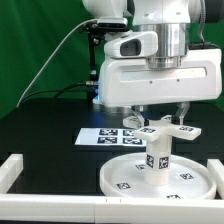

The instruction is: Assemble round table

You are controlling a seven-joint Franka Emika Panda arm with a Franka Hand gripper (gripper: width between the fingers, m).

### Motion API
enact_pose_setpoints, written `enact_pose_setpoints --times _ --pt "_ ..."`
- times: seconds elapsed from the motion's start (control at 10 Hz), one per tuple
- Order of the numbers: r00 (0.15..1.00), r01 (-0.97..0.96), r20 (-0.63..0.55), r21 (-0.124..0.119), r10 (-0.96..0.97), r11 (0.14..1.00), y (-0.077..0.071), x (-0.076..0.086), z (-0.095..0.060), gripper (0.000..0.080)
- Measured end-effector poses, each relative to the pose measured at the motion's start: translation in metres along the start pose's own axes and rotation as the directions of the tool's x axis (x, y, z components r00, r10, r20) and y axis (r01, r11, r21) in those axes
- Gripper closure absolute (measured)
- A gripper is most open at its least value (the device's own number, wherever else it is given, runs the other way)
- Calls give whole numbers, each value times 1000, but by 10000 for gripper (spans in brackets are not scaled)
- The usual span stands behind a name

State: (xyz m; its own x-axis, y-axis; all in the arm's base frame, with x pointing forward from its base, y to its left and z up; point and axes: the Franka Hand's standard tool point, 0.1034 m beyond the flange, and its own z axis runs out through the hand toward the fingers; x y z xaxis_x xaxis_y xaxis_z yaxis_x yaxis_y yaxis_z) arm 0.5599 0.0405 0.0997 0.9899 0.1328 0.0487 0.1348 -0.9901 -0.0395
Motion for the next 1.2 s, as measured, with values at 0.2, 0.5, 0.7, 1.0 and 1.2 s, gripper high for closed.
enact_pose_setpoints --times 0.2,0.5,0.7,1.0,1.2 --pt "986 -166 0 0 166 986 0 0 0 363" --pt "845 -534 -16 3 534 845 0 2 0 363" --pt "710 -704 -24 12 704 710 1 3 0 361" --pt "403 -915 -8 31 915 403 1 4 0 361" --pt "189 -981 14 40 982 188 2 4 0 361"
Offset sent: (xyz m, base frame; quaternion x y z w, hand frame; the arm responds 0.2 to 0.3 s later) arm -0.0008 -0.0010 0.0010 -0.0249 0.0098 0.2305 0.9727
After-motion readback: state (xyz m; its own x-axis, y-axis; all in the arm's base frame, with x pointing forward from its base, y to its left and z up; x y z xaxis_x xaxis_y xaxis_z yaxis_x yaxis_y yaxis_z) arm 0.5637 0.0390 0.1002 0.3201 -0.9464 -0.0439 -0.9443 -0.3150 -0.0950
